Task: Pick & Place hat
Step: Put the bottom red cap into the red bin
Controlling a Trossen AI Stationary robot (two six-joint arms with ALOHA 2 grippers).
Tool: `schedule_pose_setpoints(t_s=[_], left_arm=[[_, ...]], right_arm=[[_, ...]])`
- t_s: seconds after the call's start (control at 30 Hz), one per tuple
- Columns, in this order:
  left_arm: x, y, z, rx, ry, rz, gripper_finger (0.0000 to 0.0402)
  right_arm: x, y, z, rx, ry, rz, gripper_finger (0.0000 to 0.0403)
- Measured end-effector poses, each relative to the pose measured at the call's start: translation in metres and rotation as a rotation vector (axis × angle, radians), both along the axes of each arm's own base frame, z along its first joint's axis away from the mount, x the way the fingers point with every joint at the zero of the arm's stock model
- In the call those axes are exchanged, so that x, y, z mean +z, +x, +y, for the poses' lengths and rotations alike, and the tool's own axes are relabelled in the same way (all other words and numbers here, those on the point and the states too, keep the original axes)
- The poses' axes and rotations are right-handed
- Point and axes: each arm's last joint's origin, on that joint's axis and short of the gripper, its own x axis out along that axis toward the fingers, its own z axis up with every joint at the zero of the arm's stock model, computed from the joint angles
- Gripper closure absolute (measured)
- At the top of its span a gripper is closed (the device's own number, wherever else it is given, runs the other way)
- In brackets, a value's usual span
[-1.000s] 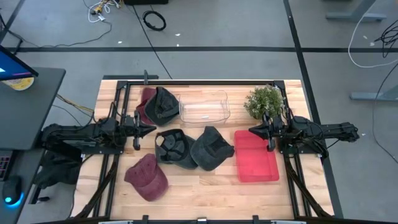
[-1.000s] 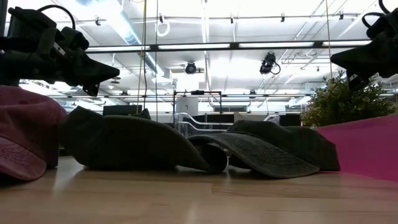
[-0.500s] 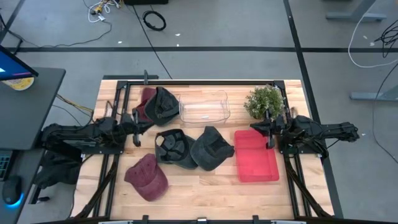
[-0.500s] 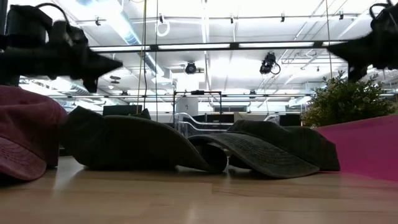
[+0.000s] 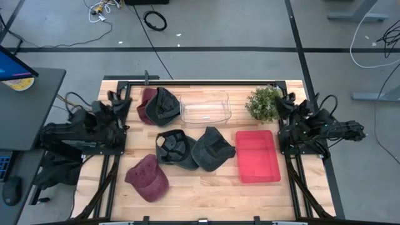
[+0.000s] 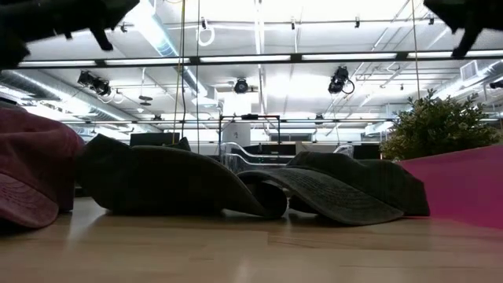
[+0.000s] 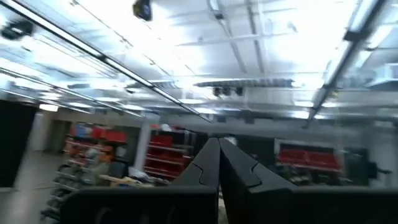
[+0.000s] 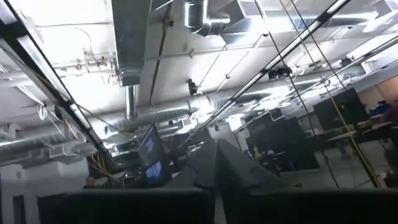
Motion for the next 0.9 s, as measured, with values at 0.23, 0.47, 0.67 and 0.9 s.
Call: schedule_pose_setpoints(t_s=[0.23, 0.47, 0.67, 0.9], left_arm=[[0.062, 0.002, 0.003, 0.141, -0.015, 0.304, 0.0399], [0.113, 0.019, 0.003, 0.117, -0.087, 0.492, 0.0399], [0.149, 0.028, 0.004, 0.136, -0.046, 0.512, 0.0399], [0.159, 0.037, 0.001, -0.020, -0.216, 0.491, 0.0399]], right_arm=[[0.067, 0.019, 0.000, -0.058, 0.007, 0.043, 0.0385], [0.116, 0.050, 0.001, -0.039, 0.028, 0.097, 0.0385], [0.141, 0.055, -0.001, -0.147, 0.048, 0.074, 0.0385], [0.134, 0.063, 0.004, -0.008, 0.005, 0.174, 0.0385]])
